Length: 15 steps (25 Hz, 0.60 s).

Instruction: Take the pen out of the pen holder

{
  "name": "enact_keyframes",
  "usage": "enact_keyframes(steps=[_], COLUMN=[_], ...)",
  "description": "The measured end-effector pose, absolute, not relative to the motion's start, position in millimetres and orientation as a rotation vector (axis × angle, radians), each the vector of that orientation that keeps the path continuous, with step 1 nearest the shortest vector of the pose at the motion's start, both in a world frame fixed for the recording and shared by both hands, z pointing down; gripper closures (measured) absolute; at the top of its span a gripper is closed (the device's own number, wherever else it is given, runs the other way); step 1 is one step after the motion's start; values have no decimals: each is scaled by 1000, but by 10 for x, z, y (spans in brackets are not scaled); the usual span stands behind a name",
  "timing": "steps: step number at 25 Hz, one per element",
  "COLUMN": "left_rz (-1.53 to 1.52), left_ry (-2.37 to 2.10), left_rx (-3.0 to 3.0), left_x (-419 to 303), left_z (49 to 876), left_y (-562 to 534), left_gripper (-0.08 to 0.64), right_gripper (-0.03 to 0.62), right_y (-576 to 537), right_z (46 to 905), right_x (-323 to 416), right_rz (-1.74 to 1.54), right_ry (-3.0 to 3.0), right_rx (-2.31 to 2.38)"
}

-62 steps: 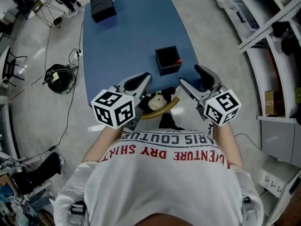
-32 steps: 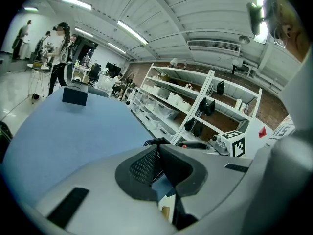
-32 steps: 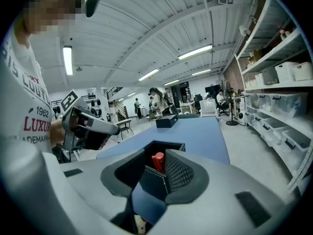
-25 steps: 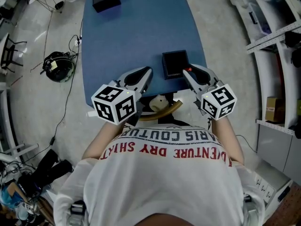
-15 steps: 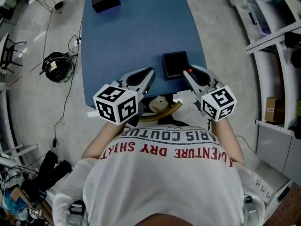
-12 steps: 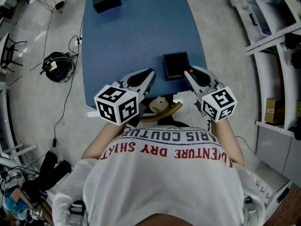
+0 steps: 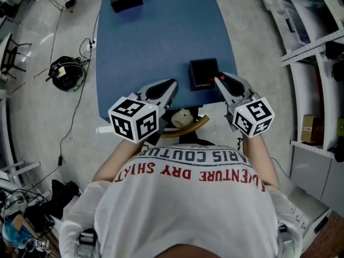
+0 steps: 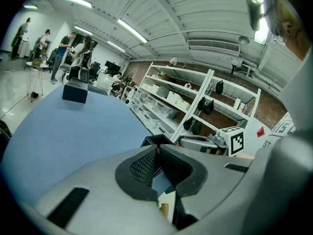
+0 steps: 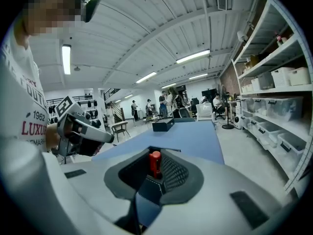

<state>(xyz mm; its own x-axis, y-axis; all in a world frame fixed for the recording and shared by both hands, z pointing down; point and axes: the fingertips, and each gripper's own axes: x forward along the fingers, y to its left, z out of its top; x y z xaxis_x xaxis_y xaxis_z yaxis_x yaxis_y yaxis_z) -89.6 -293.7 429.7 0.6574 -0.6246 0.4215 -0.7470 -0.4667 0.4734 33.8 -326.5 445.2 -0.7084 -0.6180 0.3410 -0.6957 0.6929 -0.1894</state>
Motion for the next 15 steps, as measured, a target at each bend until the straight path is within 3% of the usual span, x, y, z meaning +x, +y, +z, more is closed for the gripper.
enact_keyframes(steps=[15], left_rz=[216], left_ry=[-1069], left_rx=[2256], left_x=[-978], left_z=[4195], left_y=[-2652], left_gripper=[522], right_gripper=[518], right_y=[-3235], right_z=[3956], right_x=[341], right_rz=[308], right_ry=[-2698], right_rx=[1113])
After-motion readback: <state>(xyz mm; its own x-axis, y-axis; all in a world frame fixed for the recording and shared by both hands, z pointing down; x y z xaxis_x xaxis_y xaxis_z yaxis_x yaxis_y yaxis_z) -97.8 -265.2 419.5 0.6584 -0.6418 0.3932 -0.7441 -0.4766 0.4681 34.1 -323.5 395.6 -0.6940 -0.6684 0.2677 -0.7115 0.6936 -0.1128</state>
